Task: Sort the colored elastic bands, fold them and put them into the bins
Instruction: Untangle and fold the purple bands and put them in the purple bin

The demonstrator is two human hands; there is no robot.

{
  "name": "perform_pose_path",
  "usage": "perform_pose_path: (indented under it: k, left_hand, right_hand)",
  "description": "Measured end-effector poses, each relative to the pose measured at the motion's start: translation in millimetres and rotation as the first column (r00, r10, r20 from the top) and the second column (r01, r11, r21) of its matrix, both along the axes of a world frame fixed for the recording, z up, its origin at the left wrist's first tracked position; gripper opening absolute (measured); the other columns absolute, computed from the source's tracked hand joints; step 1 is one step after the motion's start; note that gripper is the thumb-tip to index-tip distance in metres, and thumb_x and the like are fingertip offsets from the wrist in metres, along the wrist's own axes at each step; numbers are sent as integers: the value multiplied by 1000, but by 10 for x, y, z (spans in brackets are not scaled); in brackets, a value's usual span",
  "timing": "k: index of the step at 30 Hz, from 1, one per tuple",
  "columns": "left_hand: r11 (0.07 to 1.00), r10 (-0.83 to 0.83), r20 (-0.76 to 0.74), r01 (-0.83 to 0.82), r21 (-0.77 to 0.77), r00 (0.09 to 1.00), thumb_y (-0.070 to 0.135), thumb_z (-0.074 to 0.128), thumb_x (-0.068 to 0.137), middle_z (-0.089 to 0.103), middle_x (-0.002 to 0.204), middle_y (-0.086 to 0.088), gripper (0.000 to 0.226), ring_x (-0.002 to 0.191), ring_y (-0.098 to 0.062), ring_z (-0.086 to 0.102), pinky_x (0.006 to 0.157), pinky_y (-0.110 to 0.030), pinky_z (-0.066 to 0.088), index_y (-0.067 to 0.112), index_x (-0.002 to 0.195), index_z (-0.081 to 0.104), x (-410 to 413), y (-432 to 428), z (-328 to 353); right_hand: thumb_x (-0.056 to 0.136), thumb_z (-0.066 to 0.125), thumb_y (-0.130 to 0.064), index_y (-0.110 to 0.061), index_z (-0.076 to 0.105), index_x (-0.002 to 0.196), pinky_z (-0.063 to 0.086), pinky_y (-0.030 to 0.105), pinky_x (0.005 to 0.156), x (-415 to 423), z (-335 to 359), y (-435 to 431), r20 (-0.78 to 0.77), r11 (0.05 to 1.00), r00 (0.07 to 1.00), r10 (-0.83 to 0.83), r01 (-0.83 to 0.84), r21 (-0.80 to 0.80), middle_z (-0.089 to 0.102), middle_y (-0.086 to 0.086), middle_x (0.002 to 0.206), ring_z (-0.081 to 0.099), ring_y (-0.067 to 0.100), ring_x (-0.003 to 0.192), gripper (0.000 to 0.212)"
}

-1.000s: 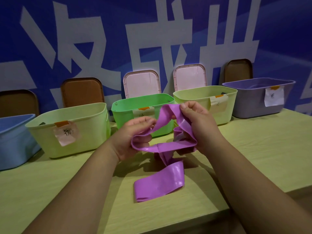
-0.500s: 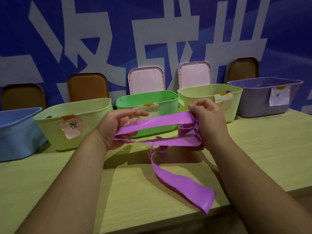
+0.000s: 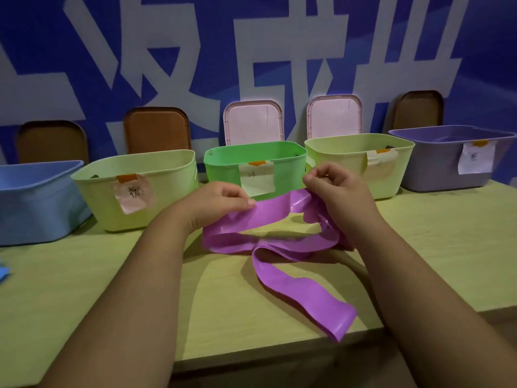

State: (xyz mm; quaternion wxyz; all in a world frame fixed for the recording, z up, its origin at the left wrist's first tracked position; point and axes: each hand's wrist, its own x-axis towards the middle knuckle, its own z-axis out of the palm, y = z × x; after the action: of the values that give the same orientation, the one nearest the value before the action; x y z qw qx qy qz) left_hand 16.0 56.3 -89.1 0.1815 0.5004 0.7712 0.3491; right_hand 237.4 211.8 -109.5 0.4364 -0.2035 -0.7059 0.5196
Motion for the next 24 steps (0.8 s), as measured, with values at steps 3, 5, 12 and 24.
perform_pose_path:
  k: [3,5,12,24]
  left_hand:
    - [989,-12,49,5,148,999,32,78,98,80,102,12,9,101,-6,72,90,-27,52,28,106,80,66,33,-25]
    - [972,-13,33,5,234,999,32,76,99,79,107,13,11,103,-4,72,91,-25,53,29,110,78,132,43,-39]
    - [925,20,160,-79,372,987,45,66,104,81,92,1,28,79,-11,73,76,-35,62,22,104,82,543,-72,306]
    - [894,112,37,-117,433,993,19,79,97,81,85,-2,5,71,-8,74,65,-24,61,19,101,82,816,-734,1341]
  right_hand:
    - [102,73,-17,-12,72,99,48,30,62,-55,-13,-37,-87,988,989,117,-125,-90,66,5,78,59,14,67,6]
    - [103,71,-18,-15,72,101,48,26,60,-89,-3,-74,-126,971,979,157,-177,-163,66,6,84,56,14,69,4]
    - [105,68,-22,-10,71,108,49,27,64,-201,238,-322,-120,984,987,108,-123,-129,68,1,84,57,12,73,13]
    - [100,73,-45,-26,65,113,59,42,87,-171,893,-1033,-109,993,987,115,-116,3,76,3,105,73,17,97,24]
